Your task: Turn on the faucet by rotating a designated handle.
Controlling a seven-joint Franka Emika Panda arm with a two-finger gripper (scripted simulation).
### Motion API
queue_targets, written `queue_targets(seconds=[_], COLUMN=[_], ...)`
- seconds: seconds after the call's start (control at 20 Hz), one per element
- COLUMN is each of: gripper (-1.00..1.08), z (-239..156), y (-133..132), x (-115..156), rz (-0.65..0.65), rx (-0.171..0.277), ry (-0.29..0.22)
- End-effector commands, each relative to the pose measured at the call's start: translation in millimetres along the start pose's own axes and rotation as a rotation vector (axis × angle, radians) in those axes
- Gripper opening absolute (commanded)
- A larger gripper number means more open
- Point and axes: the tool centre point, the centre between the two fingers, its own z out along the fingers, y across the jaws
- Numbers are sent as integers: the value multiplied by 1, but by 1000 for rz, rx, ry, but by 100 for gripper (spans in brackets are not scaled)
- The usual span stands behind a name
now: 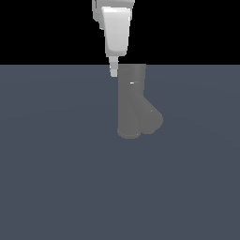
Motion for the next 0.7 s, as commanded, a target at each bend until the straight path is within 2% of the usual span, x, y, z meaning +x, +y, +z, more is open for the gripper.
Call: queue_targets(seconds=[0.0,0.15,0.2,0.65], gripper=[-100,-100,-100,-100], z=[0,0,0,0], y=[12,18,12,12], x=[21,27,12,64], rz=[26,27,2,13], rx=[-6,-6,-3,-4], ry=[1,1,2,2])
